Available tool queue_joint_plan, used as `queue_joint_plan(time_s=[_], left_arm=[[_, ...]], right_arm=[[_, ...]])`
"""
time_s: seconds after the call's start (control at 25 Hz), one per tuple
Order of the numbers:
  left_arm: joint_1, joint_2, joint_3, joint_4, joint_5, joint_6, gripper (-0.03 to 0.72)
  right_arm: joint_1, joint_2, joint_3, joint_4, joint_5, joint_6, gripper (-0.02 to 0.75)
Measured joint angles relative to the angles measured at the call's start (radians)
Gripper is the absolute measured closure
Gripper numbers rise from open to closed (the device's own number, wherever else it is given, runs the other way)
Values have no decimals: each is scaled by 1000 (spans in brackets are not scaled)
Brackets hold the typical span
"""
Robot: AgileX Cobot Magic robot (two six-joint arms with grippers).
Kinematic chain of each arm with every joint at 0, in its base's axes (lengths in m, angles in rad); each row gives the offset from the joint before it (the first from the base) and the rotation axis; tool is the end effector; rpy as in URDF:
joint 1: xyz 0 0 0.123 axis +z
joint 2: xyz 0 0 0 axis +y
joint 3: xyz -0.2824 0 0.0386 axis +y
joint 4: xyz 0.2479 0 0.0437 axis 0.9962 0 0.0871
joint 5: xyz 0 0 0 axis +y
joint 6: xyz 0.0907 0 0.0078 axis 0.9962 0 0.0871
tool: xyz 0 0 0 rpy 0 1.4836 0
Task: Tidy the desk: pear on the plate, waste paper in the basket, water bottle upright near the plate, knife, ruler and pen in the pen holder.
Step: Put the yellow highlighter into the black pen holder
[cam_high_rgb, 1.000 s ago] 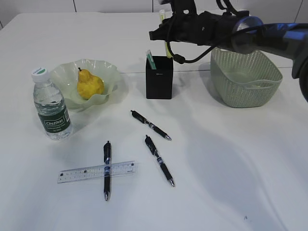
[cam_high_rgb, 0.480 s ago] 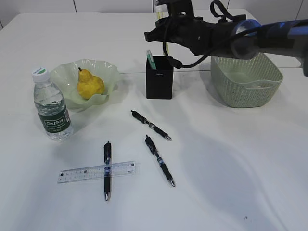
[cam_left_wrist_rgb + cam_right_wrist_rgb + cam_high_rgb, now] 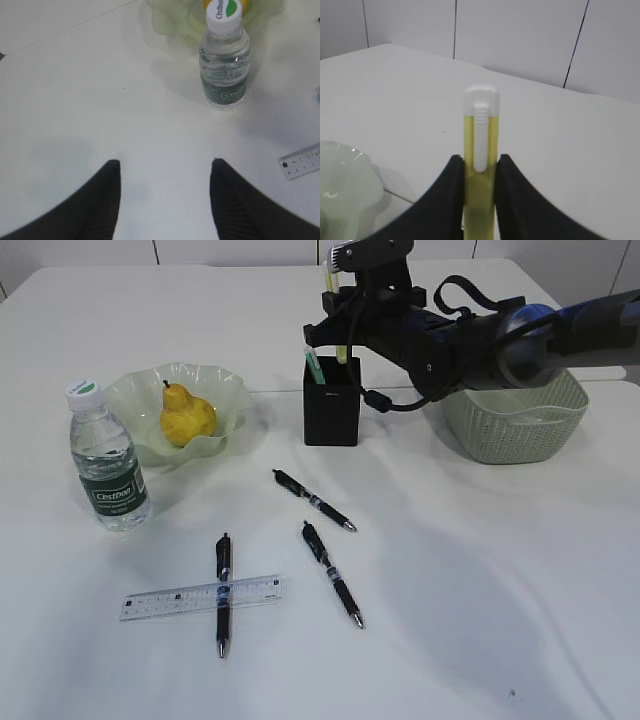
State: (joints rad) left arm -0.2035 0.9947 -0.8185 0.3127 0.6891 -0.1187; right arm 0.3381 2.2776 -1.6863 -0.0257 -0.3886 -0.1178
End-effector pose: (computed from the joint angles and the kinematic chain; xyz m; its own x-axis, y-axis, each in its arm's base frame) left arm 0.1948 -0.0220 0.3192 -0.6577 0.2614 -0.7065 0.1422 0.9641 0.2243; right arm 0.5028 0.1777 0.2001 -0.0597 -0.1705 -0.9835 -0.3527 0.9253 -0.1391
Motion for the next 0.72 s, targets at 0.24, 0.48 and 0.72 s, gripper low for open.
queue_joint_plan(time_s=[0.24, 0.48, 0.72], left_arm=[[0, 0, 0, 0, 0, 0, 287], [0, 0, 0, 0, 0, 0, 287], [0, 0, 0, 0, 0, 0, 287]], right_arm=[[0, 2, 0, -24, -17, 20, 566], [0, 42, 0, -26, -67, 24, 566], [0, 79, 0, -28, -91, 26, 566]])
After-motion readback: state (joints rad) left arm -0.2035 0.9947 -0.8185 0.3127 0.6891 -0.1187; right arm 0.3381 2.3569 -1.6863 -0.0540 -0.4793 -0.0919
